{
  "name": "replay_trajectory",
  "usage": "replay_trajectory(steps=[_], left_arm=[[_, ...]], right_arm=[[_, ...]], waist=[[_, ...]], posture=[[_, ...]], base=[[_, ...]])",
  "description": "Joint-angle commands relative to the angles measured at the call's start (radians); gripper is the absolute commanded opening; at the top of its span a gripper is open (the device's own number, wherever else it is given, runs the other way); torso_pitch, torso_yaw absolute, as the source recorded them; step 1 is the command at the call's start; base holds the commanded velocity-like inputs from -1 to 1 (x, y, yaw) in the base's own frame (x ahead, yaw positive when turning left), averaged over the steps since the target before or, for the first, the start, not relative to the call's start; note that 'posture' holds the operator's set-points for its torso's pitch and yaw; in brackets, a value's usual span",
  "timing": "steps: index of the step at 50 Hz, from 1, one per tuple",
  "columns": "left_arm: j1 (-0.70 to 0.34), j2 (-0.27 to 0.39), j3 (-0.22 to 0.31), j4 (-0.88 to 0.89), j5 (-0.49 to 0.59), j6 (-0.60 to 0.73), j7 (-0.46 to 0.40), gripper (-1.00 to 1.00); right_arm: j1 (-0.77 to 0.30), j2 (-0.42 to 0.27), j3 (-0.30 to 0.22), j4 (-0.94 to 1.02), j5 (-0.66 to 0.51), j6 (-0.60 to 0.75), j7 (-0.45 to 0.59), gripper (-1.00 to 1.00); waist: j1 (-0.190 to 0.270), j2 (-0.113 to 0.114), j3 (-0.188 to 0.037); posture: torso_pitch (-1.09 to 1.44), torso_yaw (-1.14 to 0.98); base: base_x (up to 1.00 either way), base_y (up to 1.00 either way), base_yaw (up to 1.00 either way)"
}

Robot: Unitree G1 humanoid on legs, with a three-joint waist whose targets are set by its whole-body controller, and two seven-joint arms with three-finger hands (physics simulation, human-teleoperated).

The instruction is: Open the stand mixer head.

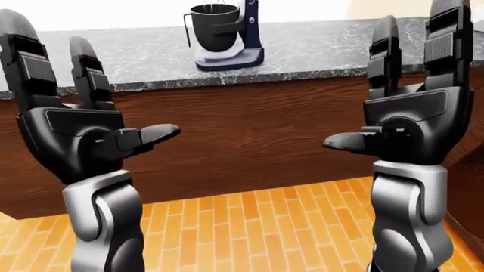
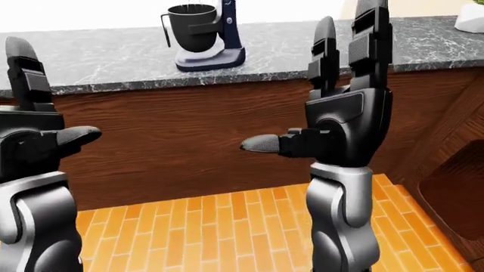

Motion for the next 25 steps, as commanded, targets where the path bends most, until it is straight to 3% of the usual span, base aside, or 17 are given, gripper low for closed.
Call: replay_trajectory(steps=[1,3,4,5,7,12,13,14,15,17,18,19,21,22,23,24,25], left_arm=[[-0.018,0.009,0.016,-0.041,0.003,-0.033,-0.003,1.00],[-0.020,0.010,0.014,-0.039,0.004,-0.033,-0.002,1.00],[-0.020,0.009,0.014,-0.039,0.004,-0.033,-0.003,1.00],[-0.021,0.009,0.013,-0.040,0.004,-0.033,-0.003,0.99],[-0.020,0.009,0.013,-0.037,0.003,-0.036,-0.004,1.00],[-0.014,0.010,0.020,-0.021,0.000,-0.049,-0.010,1.00],[-0.011,0.008,0.018,-0.022,0.000,-0.050,-0.010,0.99],[-0.010,0.008,0.018,-0.020,0.001,-0.052,-0.011,0.99],[-0.011,0.008,0.019,-0.019,0.000,-0.053,-0.011,1.00],[-0.008,0.009,0.018,-0.022,-0.001,-0.053,-0.011,1.00],[-0.008,0.009,0.019,-0.022,-0.002,-0.053,-0.011,0.99],[-0.007,0.008,0.019,-0.024,-0.003,-0.052,-0.009,1.00],[-0.004,0.007,0.018,-0.027,0.000,-0.051,-0.009,1.00],[-0.005,0.009,0.020,-0.026,0.000,-0.051,-0.009,1.00],[-0.006,0.009,0.020,-0.027,0.000,-0.050,-0.008,1.00],[-0.004,0.008,0.019,-0.030,0.000,-0.049,-0.007,1.00],[-0.003,0.008,0.018,-0.032,0.001,-0.049,-0.008,1.00]], right_arm=[[-0.028,0.000,0.007,-0.040,0.007,-0.019,0.011,1.00],[-0.024,-0.001,0.005,-0.051,0.033,-0.007,0.010,1.00],[-0.021,0.000,0.007,-0.056,0.041,-0.007,0.012,1.00],[-0.015,-0.001,0.014,-0.056,0.032,-0.010,0.019,1.00],[-0.014,-0.001,0.017,-0.047,0.012,-0.013,0.025,1.00],[-0.016,0.011,0.018,-0.040,0.005,-0.015,0.034,1.00],[-0.012,0.011,0.022,-0.041,0.004,-0.018,0.038,1.00],[-0.012,0.010,0.025,-0.039,-0.006,-0.015,0.035,1.00],[-0.013,0.010,0.028,-0.035,-0.016,-0.017,0.038,1.00],[-0.014,0.012,0.028,-0.036,-0.026,-0.017,0.039,1.00],[-0.015,0.013,0.027,-0.037,-0.028,-0.017,0.038,1.00],[-0.013,0.011,0.027,-0.039,-0.030,-0.017,0.043,1.00],[-0.011,0.014,0.024,-0.044,-0.023,-0.016,0.040,1.00],[-0.011,0.015,0.020,-0.049,-0.005,-0.017,0.042,1.00],[-0.011,0.012,0.019,-0.050,-0.001,-0.011,0.039,1.00],[-0.008,0.012,0.022,-0.052,-0.001,-0.016,0.042,1.00],[-0.005,0.011,0.027,-0.052,-0.012,-0.009,0.039,1.00]], waist=[[0.004,-0.005,-0.024],[-0.002,0.028,-0.032],[-0.005,0.069,-0.022],[-0.007,0.057,0.022],[-0.001,0.044,0.041],[0.014,0.046,-0.040],[0.021,0.019,-0.037],[0.027,0.002,0.028],[0.031,-0.003,0.036],[0.038,-0.037,-0.036],[0.039,-0.056,-0.044],[0.036,-0.019,-0.030],[0.029,-0.018,-0.035],[0.022,-0.016,-0.057],[0.013,-0.006,-0.023],[0.005,-0.001,0.028],[0.002,0.000,0.021]], posture=[[0.00,0.00],[0.00,0.00],[0.00,0.00],[0.00,0.00],[0.00,0.00],[0.00,0.00],[0.00,0.00],[0.00,0.00],[0.00,0.00],[0.00,0.00],[0.00,0.00],[0.00,0.00],[0.00,0.00],[0.00,0.00],[0.00,0.00],[0.00,0.00],[0.00,0.00]], base=[[0.00,0.00,0.00],[0.10,0.00,0.00],[0.63,0.00,0.00],[1.00,0.00,0.00],[0.95,0.00,0.00],[0.09,0.00,0.00],[1.00,0.00,0.00],[0.94,0.00,0.00],[0.27,0.00,0.00],[0.00,0.00,0.00],[0.00,0.00,0.00],[0.00,0.00,0.00],[0.00,0.00,0.00],[0.30,0.00,0.00],[1.00,0.00,0.00],[1.00,0.00,0.00],[1.00,0.00,0.00]])
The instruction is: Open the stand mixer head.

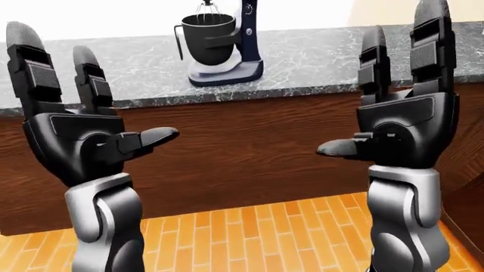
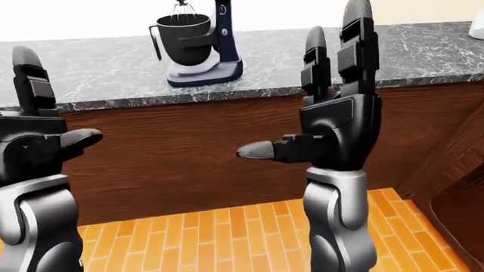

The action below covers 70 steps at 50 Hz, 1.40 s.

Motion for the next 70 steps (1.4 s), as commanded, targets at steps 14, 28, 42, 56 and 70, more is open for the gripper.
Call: replay_trajectory(steps=[14,28,42,56,70], left_arm=[[-0.030,0.013,0.019,-0.023,0.002,-0.054,-0.010,1.00],[-0.019,0.010,0.016,-0.026,0.006,-0.057,-0.014,1.00],[-0.016,0.012,0.024,-0.032,0.006,-0.052,-0.014,1.00],[-0.022,0.011,0.021,-0.023,0.005,-0.057,-0.012,1.00],[-0.017,0.016,0.033,-0.042,-0.005,-0.049,-0.004,1.00]], right_arm=[[-0.033,0.010,0.026,-0.039,-0.027,-0.023,0.028,1.00],[-0.026,0.012,0.028,-0.041,-0.027,-0.026,0.030,1.00],[-0.017,0.014,0.032,-0.037,-0.054,-0.023,0.038,1.00],[-0.011,0.018,0.035,-0.045,-0.044,-0.025,0.044,1.00],[-0.008,0.021,0.041,-0.059,-0.058,-0.015,0.045,1.00]], waist=[[0.015,0.030,-0.032],[0.000,0.025,0.025],[0.009,0.001,-0.060],[0.006,0.005,0.027],[0.006,0.030,-0.056]], posture=[[0.00,0.00],[0.00,0.00],[0.00,0.00],[0.00,0.00],[0.00,0.00]], base=[[0.23,0.00,0.00],[0.41,0.00,0.00],[0.23,0.00,0.00],[0.46,0.00,0.00],[0.31,0.00,0.00]])
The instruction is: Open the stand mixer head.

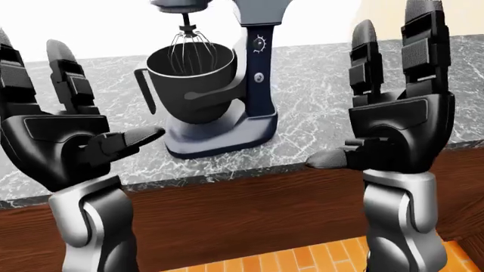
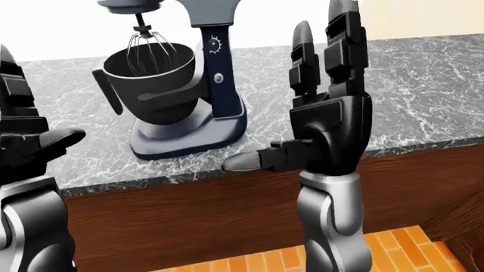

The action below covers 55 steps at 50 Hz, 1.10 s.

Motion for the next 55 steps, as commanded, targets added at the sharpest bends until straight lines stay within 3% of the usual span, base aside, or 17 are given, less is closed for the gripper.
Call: replay_trajectory(steps=[1,3,4,10,14,22,34,47,55], left_arm=[[-0.014,0.003,-0.006,-0.026,-0.004,-0.025,-0.015,1.00],[-0.014,0.003,-0.008,-0.028,-0.003,-0.024,-0.011,1.00],[-0.013,0.003,-0.009,-0.027,-0.002,-0.025,-0.011,1.00],[-0.012,0.002,-0.009,-0.022,-0.001,-0.025,-0.008,1.00],[-0.008,-0.001,-0.015,-0.015,0.009,-0.028,-0.013,0.99],[-0.010,-0.001,-0.012,-0.008,0.012,-0.021,-0.012,1.00],[-0.005,-0.002,-0.014,-0.015,0.018,-0.021,-0.016,1.00],[-0.011,-0.001,-0.009,-0.005,0.015,-0.026,-0.011,1.00],[-0.014,0.004,-0.006,-0.008,0.009,-0.025,-0.006,1.00]], right_arm=[[-0.011,-0.001,-0.006,-0.022,-0.007,-0.026,0.001,1.00],[-0.008,0.001,-0.007,-0.023,-0.004,-0.025,0.001,1.00],[-0.005,0.002,-0.005,-0.024,-0.004,-0.025,0.001,1.00],[-0.004,0.004,-0.005,-0.019,0.003,-0.029,0.004,1.00],[0.000,0.006,-0.003,-0.014,0.004,-0.033,0.007,1.00],[0.007,0.008,0.000,-0.011,0.005,-0.035,0.009,1.00],[0.009,0.009,-0.002,-0.014,0.014,-0.032,0.007,1.00],[0.013,0.007,0.001,0.000,0.012,-0.035,0.012,1.00],[0.006,0.000,-0.004,-0.021,0.051,0.069,-0.008,1.00]], waist=[[-0.004,0.003,-0.019],[-0.001,-0.043,-0.016],[0.002,-0.016,-0.033],[-0.005,-0.027,-0.036],[-0.016,-0.001,-0.050],[-0.011,-0.004,-0.073],[-0.003,-0.006,-0.150],[-0.003,-0.002,-0.265],[-0.001,-0.004,-0.285]], posture=[[0.00,0.00],[0.00,0.00],[0.00,0.00],[0.00,0.00],[0.00,0.00],[-0.06,0.00],[-0.18,0.00],[-0.30,0.00],[-0.30,0.00]], base=[[0.00,0.00,0.00],[0.00,0.00,0.00],[0.00,0.00,0.00],[0.00,0.00,0.00],[0.00,0.00,0.00],[0.00,0.00,0.00],[0.00,0.00,0.00],[0.00,0.00,0.00],[0.00,0.00,0.00]])
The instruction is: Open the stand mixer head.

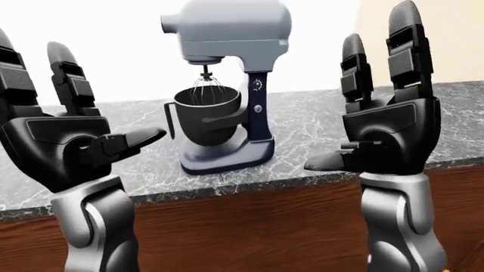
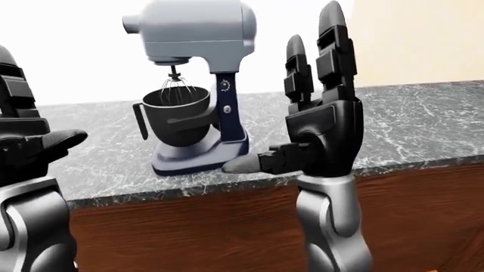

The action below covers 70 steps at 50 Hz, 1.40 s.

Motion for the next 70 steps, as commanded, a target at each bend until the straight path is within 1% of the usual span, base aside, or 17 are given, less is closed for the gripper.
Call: replay_trajectory(steps=[1,3,5,7,8,11,16,19,23,26,30,38,42,50,59,62,70], left_arm=[[-0.025,0.008,0.001,-0.014,0.000,-0.008,-0.005,1.00],[-0.024,0.008,0.000,-0.015,0.001,-0.009,-0.004,1.00],[-0.025,0.009,0.000,-0.016,0.000,-0.007,-0.004,1.00],[-0.029,0.010,0.001,-0.013,0.000,-0.007,-0.003,1.00],[-0.030,0.011,0.000,-0.014,0.001,-0.008,-0.003,1.00],[-0.029,0.011,-0.001,-0.019,0.002,-0.005,-0.002,1.00],[-0.034,0.014,0.002,-0.023,0.002,0.000,0.001,1.00],[-0.034,0.015,0.004,-0.025,0.000,0.002,0.002,1.00],[-0.033,0.015,0.004,-0.022,0.004,0.000,0.003,1.00],[-0.035,0.016,0.006,-0.019,0.003,-0.001,0.004,1.00],[-0.036,0.016,0.005,-0.018,0.004,-0.002,0.005,1.00],[-0.030,0.014,0.004,-0.019,0.005,-0.003,0.003,1.00],[-0.029,0.014,0.005,-0.019,0.005,-0.004,0.003,1.00],[-0.027,0.013,0.005,-0.018,0.008,-0.005,0.003,1.00],[-0.028,0.012,0.005,-0.013,0.011,-0.007,0.001,1.00],[-0.029,0.012,0.003,-0.015,0.012,-0.005,0.002,1.00],[-0.027,0.013,0.006,-0.012,0.012,-0.008,0.001,0.99]], right_arm=[[-0.020,-0.008,-0.001,-0.016,0.012,0.030,0.001,1.00],[-0.021,-0.011,-0.003,-0.024,0.025,0.071,0.002,1.00],[-0.031,-0.019,-0.008,-0.044,0.065,0.143,-0.007,1.00],[-0.026,-0.028,-0.005,-0.056,0.076,0.179,0.014,1.00],[-0.023,-0.042,-0.004,-0.057,0.072,0.220,0.024,1.00],[-0.042,-0.042,-0.036,-0.076,0.141,0.315,0.024,1.00],[-0.061,-0.057,-0.036,-0.087,0.159,0.371,0.031,1.00],[-0.072,-0.060,-0.036,-0.075,0.146,0.392,0.040,1.00],[-0.074,-0.061,-0.024,-0.059,0.114,0.394,0.069,1.00],[-0.061,-0.052,0.004,-0.039,0.066,0.386,0.100,1.00],[-0.054,-0.034,0.026,-0.024,0.006,0.371,0.133,1.00],[-0.035,0.012,0.049,-0.032,-0.010,0.392,0.136,1.00],[-0.022,0.015,0.061,-0.033,-0.021,0.391,0.143,1.00],[-0.013,0.024,0.068,-0.013,-0.040,0.408,0.142,1.00],[0.013,0.027,0.076,-0.010,-0.061,0.400,0.159,1.00],[0.001,0.038,0.068,-0.002,-0.046,0.414,0.154,1.00],[0.017,0.035,0.077,0.017,-0.057,0.391,0.163,1.00]], waist=[[0.000,0.002,0.003],[0.001,0.001,0.005],[0.002,0.000,0.007],[0.003,0.000,0.009],[0.004,0.000,0.010],[0.005,-0.001,0.012],[0.007,0.001,0.014],[0.008,0.002,0.014],[0.009,0.002,0.012],[0.010,0.002,0.009],[0.010,0.002,0.003],[0.011,0.003,-0.008],[0.010,0.005,-0.013],[0.007,0.007,-0.017],[0.005,0.008,-0.015],[0.003,0.009,-0.014],[0.004,0.009,-0.012]], posture=[[-0.30,0.00],[-0.30,0.00],[-0.30,0.00],[-0.30,0.00],[-0.30,0.00],[-0.30,0.00],[-0.30,0.00],[-0.30,0.00],[-0.30,0.00],[-0.30,0.00],[-0.30,0.00],[-0.30,0.00],[-0.30,0.00],[-0.30,0.00],[-0.30,0.00],[-0.30,0.00],[-0.30,0.00]], base=[[0.00,0.00,0.00],[0.00,0.00,0.00],[0.00,0.00,0.00],[0.00,0.00,0.00],[0.00,0.00,0.00],[0.00,0.00,0.00],[0.00,0.00,0.00],[0.00,0.00,0.00],[0.00,0.00,0.00],[0.00,0.00,0.00],[0.00,0.00,0.00],[0.00,0.00,0.00],[0.00,0.00,0.00],[0.00,0.00,0.00],[0.00,0.00,0.00],[0.00,0.00,0.00],[0.00,0.00,0.00]])
